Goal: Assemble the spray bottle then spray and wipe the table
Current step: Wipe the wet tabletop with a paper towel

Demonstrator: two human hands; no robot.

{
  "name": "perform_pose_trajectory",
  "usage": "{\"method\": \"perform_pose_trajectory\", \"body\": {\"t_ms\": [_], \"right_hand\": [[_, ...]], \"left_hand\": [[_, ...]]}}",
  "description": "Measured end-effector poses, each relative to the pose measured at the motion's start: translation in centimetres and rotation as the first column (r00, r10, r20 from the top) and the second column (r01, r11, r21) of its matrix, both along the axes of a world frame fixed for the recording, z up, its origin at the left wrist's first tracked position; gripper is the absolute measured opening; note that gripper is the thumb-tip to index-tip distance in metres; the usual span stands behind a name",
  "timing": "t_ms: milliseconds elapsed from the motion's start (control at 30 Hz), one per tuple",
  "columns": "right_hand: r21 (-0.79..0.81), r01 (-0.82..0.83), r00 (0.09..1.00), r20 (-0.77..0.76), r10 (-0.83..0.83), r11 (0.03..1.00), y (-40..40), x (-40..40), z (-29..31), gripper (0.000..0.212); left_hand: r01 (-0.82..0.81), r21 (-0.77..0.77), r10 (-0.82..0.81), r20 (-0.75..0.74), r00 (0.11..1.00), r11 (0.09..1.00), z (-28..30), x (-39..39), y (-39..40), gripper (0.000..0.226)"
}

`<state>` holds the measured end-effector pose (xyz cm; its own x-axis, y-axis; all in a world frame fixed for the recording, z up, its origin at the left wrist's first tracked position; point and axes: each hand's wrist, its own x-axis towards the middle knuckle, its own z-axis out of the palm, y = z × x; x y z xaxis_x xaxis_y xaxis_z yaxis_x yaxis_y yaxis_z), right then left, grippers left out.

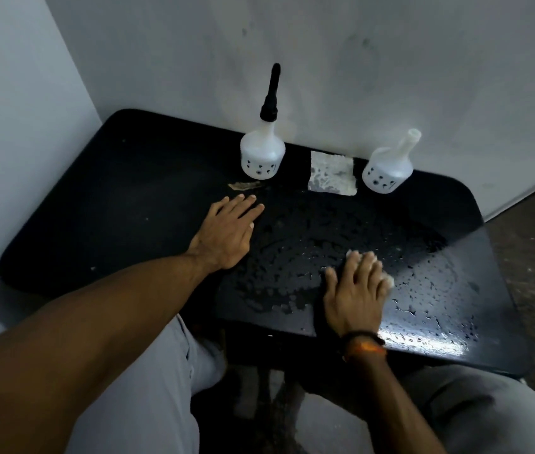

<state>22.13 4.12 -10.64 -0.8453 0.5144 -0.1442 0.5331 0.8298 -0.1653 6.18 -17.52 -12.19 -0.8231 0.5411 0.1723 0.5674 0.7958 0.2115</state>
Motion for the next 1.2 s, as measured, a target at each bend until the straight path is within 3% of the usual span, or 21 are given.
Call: {"method": "perform_pose_trajectory", "body": {"t_ms": [67, 167, 300, 433, 533, 633, 700, 800, 933, 1033, 1133, 1200], "right_hand": [[-0.03, -0.026, 1.0, 0.0, 0.026, 0.999, -0.8, -3.7, 0.5, 0.069], [-0.027, -0.234, 0.972, -0.04, 0.232, 0.972, -5.2, -6.1, 0.4, 0.063], [-0.045, -0.452, 0.886, -0.14, 0.442, 0.891, -10.6, 0.5, -0.7, 0.061], [-0.034, -0.377, 0.919, -0.138, 0.37, 0.925, -6.6, 3.2, -0.9, 0.056], [-0.017, -0.205, 0.977, -0.062, 0.204, 0.979, -2.0, -1.6, -0.5, 0.06], [-0.049, -0.148, 0.988, -0.049, 0.145, 0.988, -0.8, -8.3, 0.1, 0.061], [-0.065, -0.17, 0.985, -0.043, 0.168, 0.983, -1.9, -12.0, 0.4, 0.06], [-0.028, -0.367, 0.93, -0.037, 0.366, 0.93, -5.3, -14.0, 0.5, 0.056], [0.017, -0.574, 0.815, -0.089, 0.573, 0.819, -10.6, -8.2, 0.1, 0.06], [-0.022, -0.623, 0.769, -0.202, 0.607, 0.782, -12.5, -0.8, -0.6, 0.056], [-0.029, -0.57, 0.797, -0.264, 0.544, 0.821, -10.6, 5.3, -0.9, 0.05], [-0.008, -0.427, 0.868, -0.284, 0.408, 0.904, -6.9, 7.4, -0.6, 0.047]], "left_hand": [[0.0, 0.003, 0.0, -0.001, 1.0, 1.0, -0.1, 0.0, 0.0, 0.05], [-0.001, -0.002, 0.001, -0.014, 1.0, 1.0, -0.1, 0.0, 0.0, 0.051], [-0.004, 0.009, 0.005, -0.019, 1.0, 1.0, -0.3, -0.2, 0.0, 0.051], [0.0, 0.021, 0.0, -0.014, 1.0, 1.0, -0.5, -0.2, 0.0, 0.051], [-0.001, 0.022, 0.001, -0.01, 1.0, 1.0, -0.6, -0.2, 0.1, 0.051], [0.001, 0.044, -0.001, 0.014, 1.0, 0.999, -0.8, -0.3, 0.0, 0.051], [-0.009, 0.07, 0.008, 0.017, 1.0, 0.997, -0.7, -0.3, -0.1, 0.052], [-0.068, 0.205, 0.053, 0.075, 0.996, 0.977, 0.1, -0.5, 0.0, 0.049], [-0.146, 0.331, 0.084, 0.195, 0.977, 0.932, 0.8, -0.7, -0.1, 0.046], [-0.149, 0.251, 0.104, 0.182, 0.978, 0.957, 0.7, -0.6, 0.1, 0.048], [-0.107, 0.092, 0.098, 0.092, 0.991, 0.99, 0.3, -0.5, 0.3, 0.052], [-0.079, 0.018, 0.078, 0.052, 0.996, 0.997, 0.1, -0.3, 0.4, 0.053]]}}
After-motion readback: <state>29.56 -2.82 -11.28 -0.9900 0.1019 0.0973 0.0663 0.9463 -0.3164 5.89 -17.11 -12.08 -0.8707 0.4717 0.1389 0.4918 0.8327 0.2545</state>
